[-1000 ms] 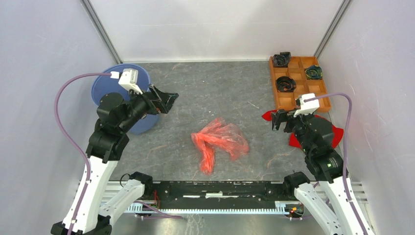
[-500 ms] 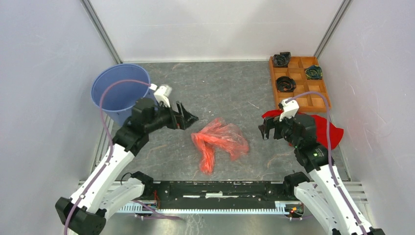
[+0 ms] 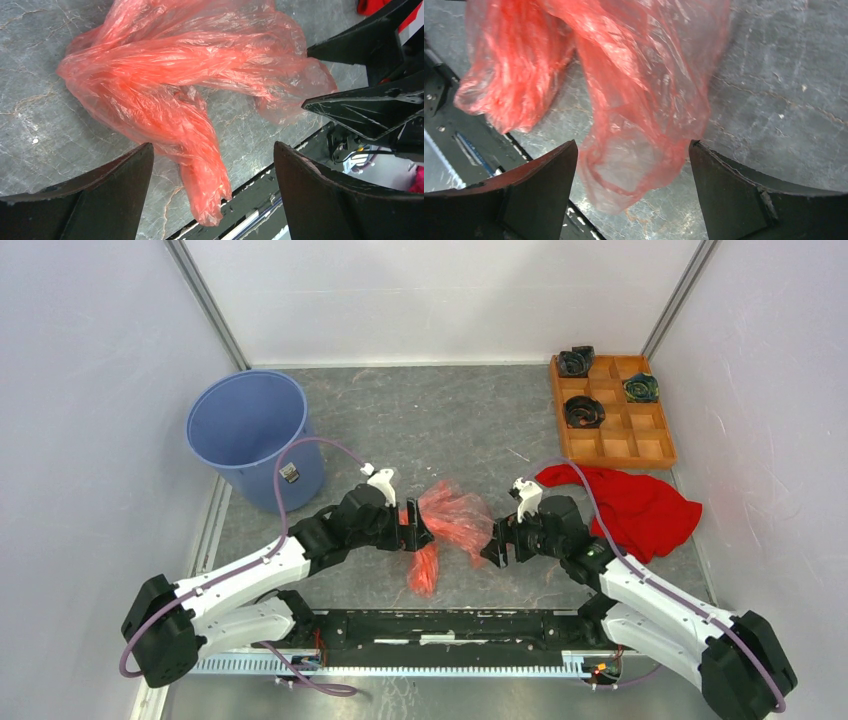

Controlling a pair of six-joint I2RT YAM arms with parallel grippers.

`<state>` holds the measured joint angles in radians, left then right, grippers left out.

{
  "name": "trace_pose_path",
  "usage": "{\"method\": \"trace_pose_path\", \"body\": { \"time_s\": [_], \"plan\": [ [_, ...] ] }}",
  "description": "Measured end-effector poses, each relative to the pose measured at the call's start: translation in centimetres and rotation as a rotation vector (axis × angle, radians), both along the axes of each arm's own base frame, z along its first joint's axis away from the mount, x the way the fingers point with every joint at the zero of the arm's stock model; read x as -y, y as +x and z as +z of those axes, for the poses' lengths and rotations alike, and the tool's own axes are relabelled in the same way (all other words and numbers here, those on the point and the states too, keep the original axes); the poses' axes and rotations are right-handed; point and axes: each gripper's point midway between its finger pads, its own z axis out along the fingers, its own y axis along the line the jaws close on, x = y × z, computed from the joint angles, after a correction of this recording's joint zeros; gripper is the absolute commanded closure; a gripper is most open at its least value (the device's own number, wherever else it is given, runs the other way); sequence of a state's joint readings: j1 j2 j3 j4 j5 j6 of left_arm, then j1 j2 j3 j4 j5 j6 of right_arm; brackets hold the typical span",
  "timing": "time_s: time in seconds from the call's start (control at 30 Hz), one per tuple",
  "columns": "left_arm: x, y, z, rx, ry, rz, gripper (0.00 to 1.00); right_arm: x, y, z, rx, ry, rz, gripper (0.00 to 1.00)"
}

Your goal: Put the trash bags into the trash bin

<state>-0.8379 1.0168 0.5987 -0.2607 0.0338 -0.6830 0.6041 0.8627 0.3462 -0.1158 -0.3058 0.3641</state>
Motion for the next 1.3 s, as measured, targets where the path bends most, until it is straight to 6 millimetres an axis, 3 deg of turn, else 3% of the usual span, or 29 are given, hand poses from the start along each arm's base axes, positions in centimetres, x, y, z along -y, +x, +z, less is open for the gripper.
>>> {"method": "trace_pose_path", "body": {
  "time_s": [0.17,0.3,0.43,0.53,0.63,0.7,0.77,0.87,0.93,1.03,1.13,1.2,1.3],
  "plan": [
    [-0.3,0.4,-0.5,-0.007,-0.002,0.052,0.10,0.7,0.5,-1.1,0.005,-0.029,-0.051,0.43],
    [-0.6,0.5,-0.9,-0.011,0.010,0.071,0.09,0.7,1.0,-0.7,0.031,-0.022,-0.064,0.83],
    [-0.8,0.6,-1.0,-0.011,0.020,0.077,0.01,0.8,1.0,-0.5,0.042,-0.022,-0.061,0.98],
    [-0.4,1.0,0.2,0.004,0.019,0.069,0.00,1.4,0.8,0.4,0.061,-0.050,-0.058,1.00],
    [0.7,2.0,3.2,0.056,-0.012,0.050,0.00,2.6,1.8,3.6,0.132,-0.103,-0.096,1.00],
    [1.6,2.9,5.9,0.107,-0.044,0.034,0.00,3.4,3.2,7.5,0.213,-0.136,-0.142,1.00],
    [2.5,3.6,8.7,0.163,-0.079,0.015,0.00,4.1,4.7,12.9,0.312,-0.158,-0.183,1.00],
    [3.2,4.0,11.5,0.215,-0.119,-0.014,0.00,4.5,6.0,20.6,0.449,-0.150,-0.204,1.00],
    [3.4,4.0,12.7,0.243,-0.138,-0.025,0.00,4.2,6.0,24.5,0.526,-0.133,-0.166,1.00],
    [3.0,3.7,13.6,0.274,-0.143,-0.035,0.00,2.8,5.1,26.4,0.572,-0.101,-0.050,1.00],
    [2.2,3.5,14.6,0.310,-0.150,-0.028,0.00,0.6,3.7,26.5,0.574,-0.031,0.085,1.00],
    [1.7,3.5,15.4,0.337,-0.159,-0.011,0.00,-1.2,2.9,26.1,0.565,0.053,0.155,1.00],
    [0.7,3.5,15.9,0.365,-0.163,0.023,0.00,-3.9,1.3,23.7,0.503,0.183,0.261,1.00]
  ]
}}
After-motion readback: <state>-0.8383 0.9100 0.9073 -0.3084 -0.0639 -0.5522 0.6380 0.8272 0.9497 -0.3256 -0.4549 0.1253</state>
